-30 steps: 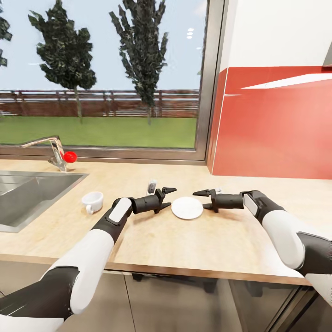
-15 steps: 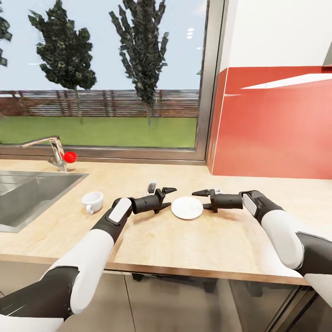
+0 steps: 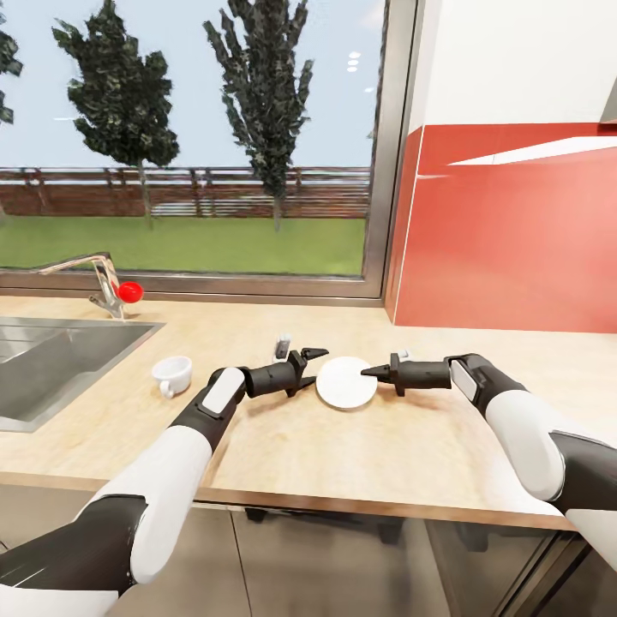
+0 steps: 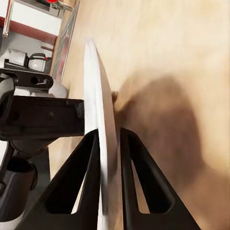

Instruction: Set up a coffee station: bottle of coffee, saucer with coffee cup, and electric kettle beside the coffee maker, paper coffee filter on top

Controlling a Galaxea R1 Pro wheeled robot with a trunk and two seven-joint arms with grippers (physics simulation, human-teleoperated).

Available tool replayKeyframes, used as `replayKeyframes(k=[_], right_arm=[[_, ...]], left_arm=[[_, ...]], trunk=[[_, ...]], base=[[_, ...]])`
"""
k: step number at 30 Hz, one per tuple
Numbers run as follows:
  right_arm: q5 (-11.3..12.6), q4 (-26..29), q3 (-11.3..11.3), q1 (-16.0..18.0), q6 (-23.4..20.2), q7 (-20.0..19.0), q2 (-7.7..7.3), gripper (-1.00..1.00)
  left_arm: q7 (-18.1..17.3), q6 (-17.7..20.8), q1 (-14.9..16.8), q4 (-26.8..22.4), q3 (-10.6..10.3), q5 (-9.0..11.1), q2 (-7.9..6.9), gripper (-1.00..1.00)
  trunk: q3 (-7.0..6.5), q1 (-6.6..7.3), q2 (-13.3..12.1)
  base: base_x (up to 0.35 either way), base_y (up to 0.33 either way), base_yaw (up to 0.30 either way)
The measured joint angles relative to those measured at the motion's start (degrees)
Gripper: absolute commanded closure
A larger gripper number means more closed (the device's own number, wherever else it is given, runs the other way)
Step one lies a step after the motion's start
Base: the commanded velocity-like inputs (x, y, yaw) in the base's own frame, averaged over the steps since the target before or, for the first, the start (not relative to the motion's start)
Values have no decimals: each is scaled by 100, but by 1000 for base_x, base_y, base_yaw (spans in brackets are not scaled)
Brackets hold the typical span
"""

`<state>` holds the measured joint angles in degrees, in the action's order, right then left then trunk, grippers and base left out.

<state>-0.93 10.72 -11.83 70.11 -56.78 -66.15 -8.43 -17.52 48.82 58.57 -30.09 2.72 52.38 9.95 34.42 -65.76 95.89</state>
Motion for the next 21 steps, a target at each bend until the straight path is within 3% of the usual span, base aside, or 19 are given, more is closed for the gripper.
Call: replayKeyframes(k=[5, 15, 21], right_arm=[[0, 0, 0, 0, 0, 0, 0, 100], [0, 8, 4, 0, 1, 6, -20, 100], [-7, 24, 16, -1, 5, 21, -31, 100]], left_arm=[[-65, 4, 0, -51, 16, 1, 0, -100], [-131, 37, -4, -620, 29, -51, -2, -100], [-305, 185, -3, -1377, 31, -38, -3, -100]], trunk=[[0, 0, 0], [0, 0, 0], [0, 0, 0]], base=[[0, 0, 0], [0, 0, 0], [-20, 0, 0]])
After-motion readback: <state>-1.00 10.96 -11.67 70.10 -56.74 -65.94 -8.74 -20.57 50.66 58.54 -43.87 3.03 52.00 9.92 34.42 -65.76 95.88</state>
